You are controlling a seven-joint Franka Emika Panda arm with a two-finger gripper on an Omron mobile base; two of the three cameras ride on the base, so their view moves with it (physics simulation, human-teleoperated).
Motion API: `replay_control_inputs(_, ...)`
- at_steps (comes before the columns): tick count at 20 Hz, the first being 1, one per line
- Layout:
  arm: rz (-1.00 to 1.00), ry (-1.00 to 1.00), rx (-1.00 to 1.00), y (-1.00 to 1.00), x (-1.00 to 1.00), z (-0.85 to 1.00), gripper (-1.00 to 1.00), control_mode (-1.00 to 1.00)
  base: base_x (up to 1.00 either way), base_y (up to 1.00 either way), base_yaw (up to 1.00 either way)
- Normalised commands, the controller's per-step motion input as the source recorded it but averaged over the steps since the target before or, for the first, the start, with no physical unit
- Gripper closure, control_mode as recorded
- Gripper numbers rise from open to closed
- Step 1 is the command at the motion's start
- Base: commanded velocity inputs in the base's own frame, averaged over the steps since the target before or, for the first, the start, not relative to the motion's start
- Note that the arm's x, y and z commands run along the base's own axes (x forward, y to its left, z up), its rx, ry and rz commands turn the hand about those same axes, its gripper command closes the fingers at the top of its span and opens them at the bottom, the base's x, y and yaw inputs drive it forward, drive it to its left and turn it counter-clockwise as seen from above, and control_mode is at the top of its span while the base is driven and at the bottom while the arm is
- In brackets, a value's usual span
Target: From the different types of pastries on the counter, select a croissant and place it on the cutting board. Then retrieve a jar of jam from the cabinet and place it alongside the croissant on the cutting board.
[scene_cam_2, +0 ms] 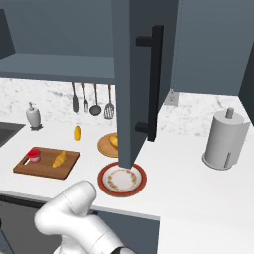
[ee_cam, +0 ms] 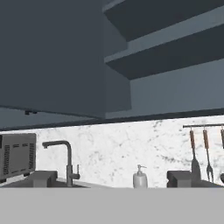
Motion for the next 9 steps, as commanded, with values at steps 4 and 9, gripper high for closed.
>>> replay_control_inputs(4, 0.00, -0.26, 0.15, -0.34, -0.88, 1.00, -1.00, -1.00, 0.00, 0.00, 0.00)
replay_control_inputs(9, 0.00, -0.25, 0.14, -0.31, -0.86, 1.00, -1.00, -1.00, 0.00, 0.00, 0.00)
